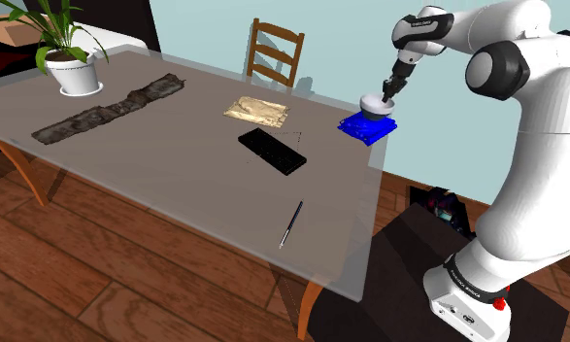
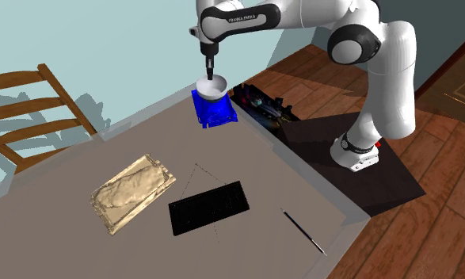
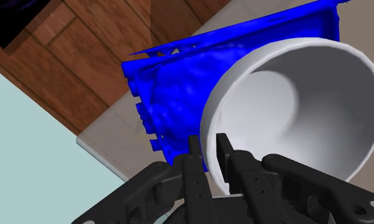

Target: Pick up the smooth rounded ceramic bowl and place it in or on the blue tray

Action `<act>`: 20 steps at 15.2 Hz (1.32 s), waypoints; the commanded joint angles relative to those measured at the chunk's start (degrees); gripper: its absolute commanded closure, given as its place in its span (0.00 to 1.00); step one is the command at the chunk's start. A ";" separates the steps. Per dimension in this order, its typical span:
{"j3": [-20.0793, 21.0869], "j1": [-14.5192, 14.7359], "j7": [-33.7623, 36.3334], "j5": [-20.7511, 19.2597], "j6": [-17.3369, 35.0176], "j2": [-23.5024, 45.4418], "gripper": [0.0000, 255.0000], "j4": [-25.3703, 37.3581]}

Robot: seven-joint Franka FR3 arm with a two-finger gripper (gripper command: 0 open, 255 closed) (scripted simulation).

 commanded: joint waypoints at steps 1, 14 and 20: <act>0.07 0.03 -0.17 0.14 1.12 0.33 1.00 -0.76; 0.06 0.04 -0.18 0.15 1.12 0.33 0.00 -0.76; -0.32 -0.62 0.40 -0.42 -5.42 -0.84 0.00 4.68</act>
